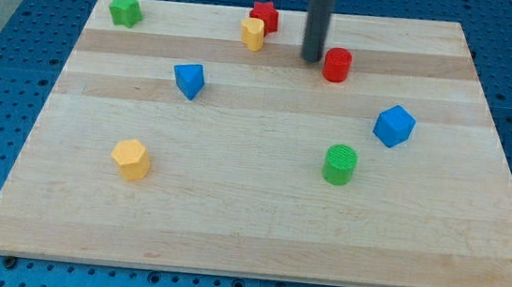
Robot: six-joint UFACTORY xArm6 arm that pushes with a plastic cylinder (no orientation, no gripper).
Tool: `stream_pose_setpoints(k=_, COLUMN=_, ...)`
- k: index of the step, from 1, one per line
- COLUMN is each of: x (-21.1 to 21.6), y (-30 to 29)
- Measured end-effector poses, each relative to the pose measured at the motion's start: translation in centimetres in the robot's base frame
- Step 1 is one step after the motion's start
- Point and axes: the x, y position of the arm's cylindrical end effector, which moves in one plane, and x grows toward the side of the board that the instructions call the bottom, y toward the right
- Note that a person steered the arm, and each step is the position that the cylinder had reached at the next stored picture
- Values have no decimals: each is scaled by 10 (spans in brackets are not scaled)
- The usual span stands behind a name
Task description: Push the red circle to the top right
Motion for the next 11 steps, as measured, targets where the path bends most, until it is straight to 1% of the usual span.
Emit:
stream_pose_setpoints(k=1, x=10, y=-37)
stream_pose_setpoints(k=2, x=46, y=-17)
stream_pose_setpoints(k=3, x=34, y=36)
stream_pose_setpoints(k=4, x=-2, y=91)
stream_pose_setpoints(k=5, x=-28, y=138)
stream_pose_setpoints(k=6, x=-14, y=148)
stream_pose_setpoints(k=7, x=35, y=151)
stream_pose_setpoints(k=8, x=11, y=189)
stream_pose_setpoints(k=9, x=-15, y=189)
stream_pose_setpoints(k=11, x=-47, y=187)
